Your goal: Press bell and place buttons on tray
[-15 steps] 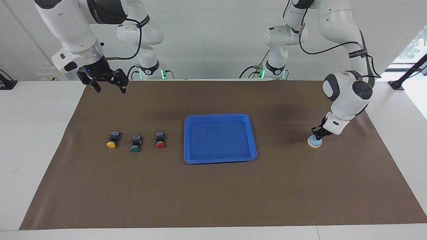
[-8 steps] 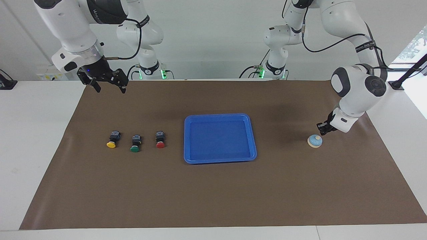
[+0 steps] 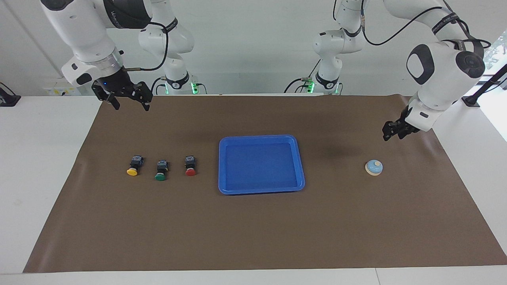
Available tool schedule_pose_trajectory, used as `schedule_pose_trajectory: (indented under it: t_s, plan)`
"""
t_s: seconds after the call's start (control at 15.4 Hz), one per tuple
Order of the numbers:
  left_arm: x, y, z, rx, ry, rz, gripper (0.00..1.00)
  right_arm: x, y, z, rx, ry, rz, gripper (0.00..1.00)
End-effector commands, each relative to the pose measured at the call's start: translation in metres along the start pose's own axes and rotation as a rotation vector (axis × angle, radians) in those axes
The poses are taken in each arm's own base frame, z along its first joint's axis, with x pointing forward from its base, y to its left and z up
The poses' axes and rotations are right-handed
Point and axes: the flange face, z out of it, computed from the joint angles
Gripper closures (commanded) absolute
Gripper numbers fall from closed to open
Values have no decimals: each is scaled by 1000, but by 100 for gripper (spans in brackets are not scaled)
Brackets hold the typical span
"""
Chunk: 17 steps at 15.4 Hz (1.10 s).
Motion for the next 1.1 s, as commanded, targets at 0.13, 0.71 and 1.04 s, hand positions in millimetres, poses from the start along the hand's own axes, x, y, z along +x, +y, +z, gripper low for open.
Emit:
schedule_pose_trajectory:
  t_s: [0.13,0.71,1.04]
  plan:
    - [-13,-1,-44,0,-53,-9,0,-4,2,0,1,-11,-18,0]
    - [-42,1,-81,-1,-46,3,0,-6,24,27,3,38,-16,0]
    - [-41,10,-79,10,-45,24,0,21,42,107,13,20,52,0]
